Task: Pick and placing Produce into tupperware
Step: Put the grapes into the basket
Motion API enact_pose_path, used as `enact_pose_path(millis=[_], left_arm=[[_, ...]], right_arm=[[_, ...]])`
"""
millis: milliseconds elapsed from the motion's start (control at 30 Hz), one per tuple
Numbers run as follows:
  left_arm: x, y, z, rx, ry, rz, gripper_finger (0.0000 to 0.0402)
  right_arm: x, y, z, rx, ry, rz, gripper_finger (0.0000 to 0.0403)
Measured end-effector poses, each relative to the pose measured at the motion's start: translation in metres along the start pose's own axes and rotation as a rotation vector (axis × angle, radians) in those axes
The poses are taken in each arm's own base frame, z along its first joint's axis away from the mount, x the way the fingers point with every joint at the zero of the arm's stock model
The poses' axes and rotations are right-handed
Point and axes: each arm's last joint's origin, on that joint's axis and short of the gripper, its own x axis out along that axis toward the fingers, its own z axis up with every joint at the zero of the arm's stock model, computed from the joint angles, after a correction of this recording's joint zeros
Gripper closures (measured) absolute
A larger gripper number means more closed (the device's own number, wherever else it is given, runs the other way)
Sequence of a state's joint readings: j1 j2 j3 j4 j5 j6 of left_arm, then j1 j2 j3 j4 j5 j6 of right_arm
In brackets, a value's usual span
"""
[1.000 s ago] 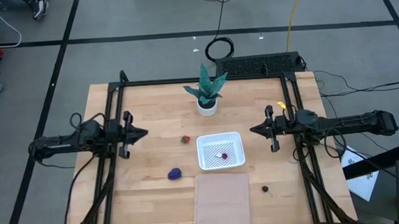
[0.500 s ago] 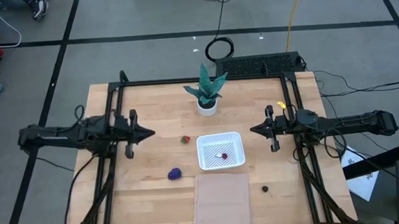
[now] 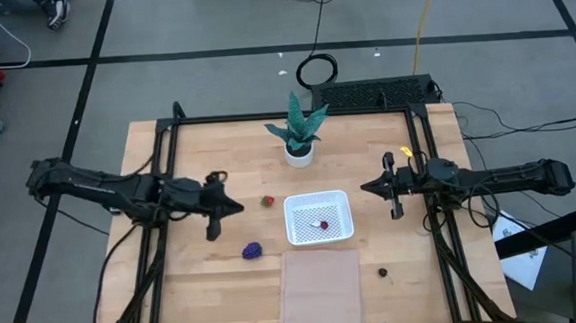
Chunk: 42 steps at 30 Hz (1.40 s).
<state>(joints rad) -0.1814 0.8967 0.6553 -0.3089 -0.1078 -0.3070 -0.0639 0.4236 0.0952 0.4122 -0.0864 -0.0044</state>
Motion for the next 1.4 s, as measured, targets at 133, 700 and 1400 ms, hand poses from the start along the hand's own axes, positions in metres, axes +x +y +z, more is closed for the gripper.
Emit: enact_pose_path(millis=[133,700,1400], left_arm=[[0.009,-0.007,0.002,-0.009,0.084,0.007,0.0376],[0.041,-0.027,-0.017,-0.146,0.321,-0.071,0.0271],[0.076,-0.029,-0.039,-0.246,0.494,-0.04,0.0005]], right_arm=[[0.0,0.0,-0.001,0.001,0.008,0.0,0.0403],[0.0,0.0,-0.001,0.02,0.013,0.0,0.0403],[0.0,0.0,-0.002,0.021,0.017,0.0,0.0403]])
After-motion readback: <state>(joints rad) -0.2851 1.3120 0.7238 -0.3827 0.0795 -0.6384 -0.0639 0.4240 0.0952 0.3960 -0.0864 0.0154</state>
